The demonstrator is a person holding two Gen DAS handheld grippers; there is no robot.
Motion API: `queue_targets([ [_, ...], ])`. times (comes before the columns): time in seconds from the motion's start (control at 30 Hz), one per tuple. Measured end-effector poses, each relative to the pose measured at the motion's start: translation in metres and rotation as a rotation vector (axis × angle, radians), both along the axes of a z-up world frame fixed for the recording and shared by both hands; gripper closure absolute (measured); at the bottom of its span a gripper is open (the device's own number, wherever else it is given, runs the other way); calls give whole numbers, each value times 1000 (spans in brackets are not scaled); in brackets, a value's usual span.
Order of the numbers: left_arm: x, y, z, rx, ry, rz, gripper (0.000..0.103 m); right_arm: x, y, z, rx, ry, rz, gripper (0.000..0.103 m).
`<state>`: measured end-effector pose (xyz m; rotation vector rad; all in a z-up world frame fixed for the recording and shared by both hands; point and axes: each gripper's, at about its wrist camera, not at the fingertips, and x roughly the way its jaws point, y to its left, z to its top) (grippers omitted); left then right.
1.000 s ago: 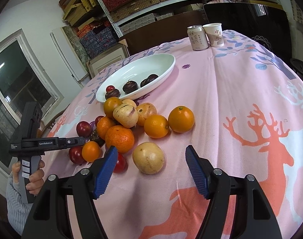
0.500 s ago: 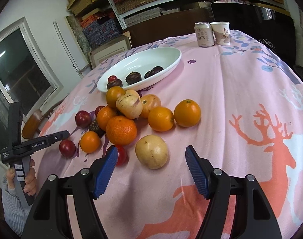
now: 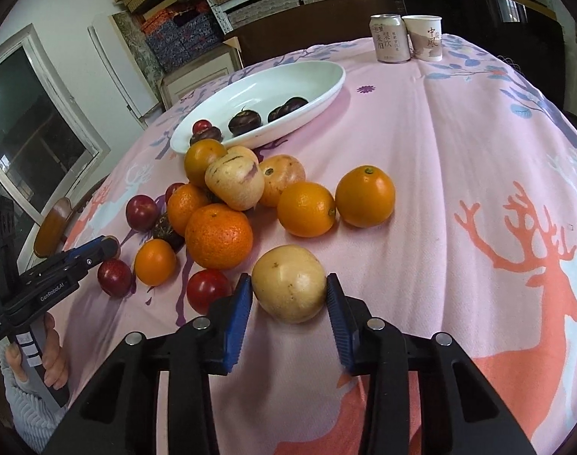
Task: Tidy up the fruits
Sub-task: 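Carry the yellow and pale fruits onto the white plate and release both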
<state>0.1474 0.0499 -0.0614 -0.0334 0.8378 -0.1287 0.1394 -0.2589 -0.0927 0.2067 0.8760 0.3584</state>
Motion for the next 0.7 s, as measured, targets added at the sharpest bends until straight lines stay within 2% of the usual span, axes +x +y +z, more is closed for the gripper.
queue_targets([
  [0.13, 3, 4, 10, -8, -13, 15, 76, -5, -7, 10, 13, -53, -27, 63],
  [0.23, 17, 3, 28, -11, -29, 7, 76, -3, -14, 22, 26, -78, -44, 63],
  [0.37, 50, -6, 58, 0, -73, -6, 76, 17, -16, 58, 46, -117, -42, 63],
  [0.5, 100, -22, 74, -20, -66, -20, 76, 55, -6, 86, 30, -147, -32, 63],
  [0.7, 174, -43, 62, 6, -15, -20, 76, 131, 22, 90, -3, -110, -3, 63],
])
